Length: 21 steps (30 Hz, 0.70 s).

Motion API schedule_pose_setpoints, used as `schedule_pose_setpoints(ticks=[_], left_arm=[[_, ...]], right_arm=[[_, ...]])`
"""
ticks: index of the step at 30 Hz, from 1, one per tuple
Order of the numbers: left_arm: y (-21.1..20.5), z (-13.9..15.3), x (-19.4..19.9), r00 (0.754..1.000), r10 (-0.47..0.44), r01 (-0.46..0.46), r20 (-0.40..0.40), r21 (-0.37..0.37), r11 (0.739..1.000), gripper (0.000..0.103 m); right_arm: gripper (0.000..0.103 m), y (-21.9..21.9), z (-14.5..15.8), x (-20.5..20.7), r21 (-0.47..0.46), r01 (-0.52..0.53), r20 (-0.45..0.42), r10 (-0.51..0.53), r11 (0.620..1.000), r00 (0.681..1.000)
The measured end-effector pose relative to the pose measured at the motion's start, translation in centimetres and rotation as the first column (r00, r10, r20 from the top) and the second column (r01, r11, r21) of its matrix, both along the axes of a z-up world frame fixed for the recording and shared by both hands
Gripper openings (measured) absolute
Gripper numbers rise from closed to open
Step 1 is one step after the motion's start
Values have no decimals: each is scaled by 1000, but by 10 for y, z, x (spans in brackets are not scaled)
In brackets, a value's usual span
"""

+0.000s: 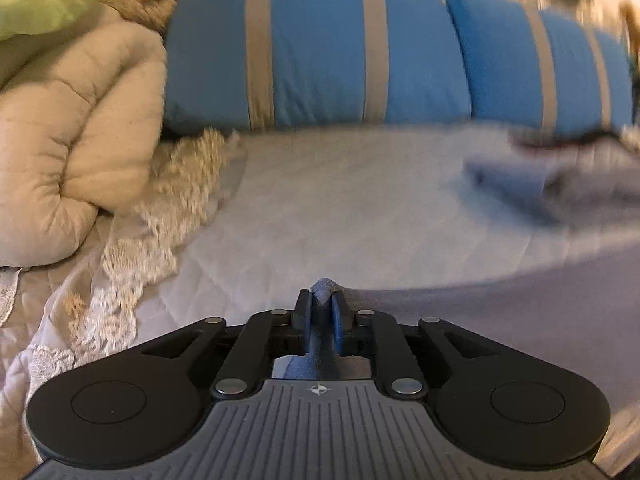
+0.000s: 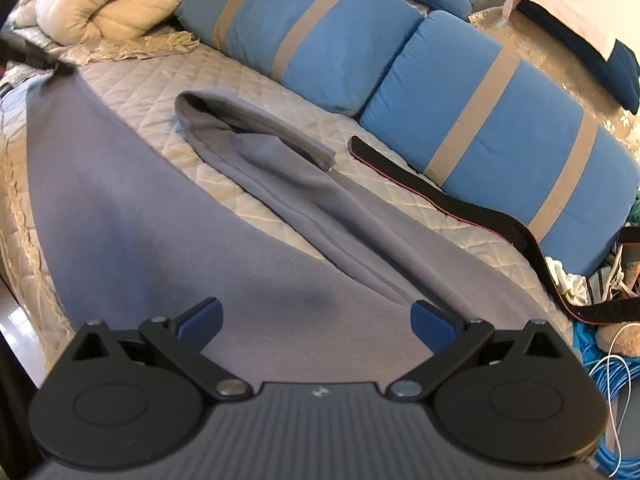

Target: Fold clothes

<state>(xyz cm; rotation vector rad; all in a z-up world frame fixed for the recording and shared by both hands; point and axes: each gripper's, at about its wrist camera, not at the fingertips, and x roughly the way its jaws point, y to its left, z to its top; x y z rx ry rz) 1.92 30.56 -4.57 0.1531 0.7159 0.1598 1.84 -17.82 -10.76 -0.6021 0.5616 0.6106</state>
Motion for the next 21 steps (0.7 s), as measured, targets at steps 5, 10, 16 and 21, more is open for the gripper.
schedule_pose_setpoints(ticks=[5, 10, 16, 21], left_arm=[[11, 4, -7, 992, 119, -120, 40, 15, 993, 49], [-1, 29, -3, 988, 98, -96, 115, -22, 995, 84], [-44, 18, 37, 997, 3, 2, 71, -66, 998, 102], [-66, -8, 68, 997, -11, 24, 77, -166, 986, 102]], right_arm=[[103, -1, 1, 1, 5, 7, -5, -7, 1000, 1000], [103, 1, 2, 0, 12, -3, -4, 4, 1000, 1000], [103, 2, 1, -1, 5, -5, -8, 5, 1000, 1000], [103, -2, -1, 1, -1, 14, -15, -14, 1000, 1000]])
